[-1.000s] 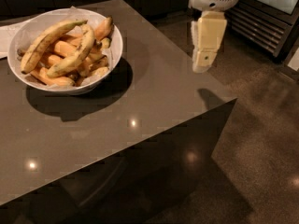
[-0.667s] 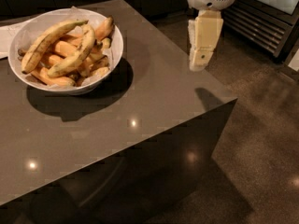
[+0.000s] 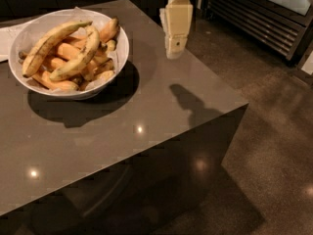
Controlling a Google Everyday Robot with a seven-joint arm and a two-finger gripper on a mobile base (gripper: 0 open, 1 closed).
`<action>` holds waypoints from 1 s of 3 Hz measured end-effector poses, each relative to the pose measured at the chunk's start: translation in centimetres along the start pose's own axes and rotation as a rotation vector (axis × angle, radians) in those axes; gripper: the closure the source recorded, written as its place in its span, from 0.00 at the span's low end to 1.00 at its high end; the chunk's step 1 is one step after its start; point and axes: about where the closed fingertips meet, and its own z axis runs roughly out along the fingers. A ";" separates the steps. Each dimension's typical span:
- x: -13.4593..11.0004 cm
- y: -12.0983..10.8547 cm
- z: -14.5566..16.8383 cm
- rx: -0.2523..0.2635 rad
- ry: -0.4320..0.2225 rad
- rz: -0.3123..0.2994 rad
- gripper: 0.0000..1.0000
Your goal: Pick banana from white bowl
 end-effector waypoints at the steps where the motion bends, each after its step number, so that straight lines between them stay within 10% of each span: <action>1: -0.5 -0.3 0.1 0.009 -0.007 -0.007 0.00; 3: -2.9 -3.5 1.6 0.018 -0.020 -0.124 0.00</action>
Offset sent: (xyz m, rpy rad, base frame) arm 0.0220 0.0229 0.0032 0.0007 -0.0315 0.0743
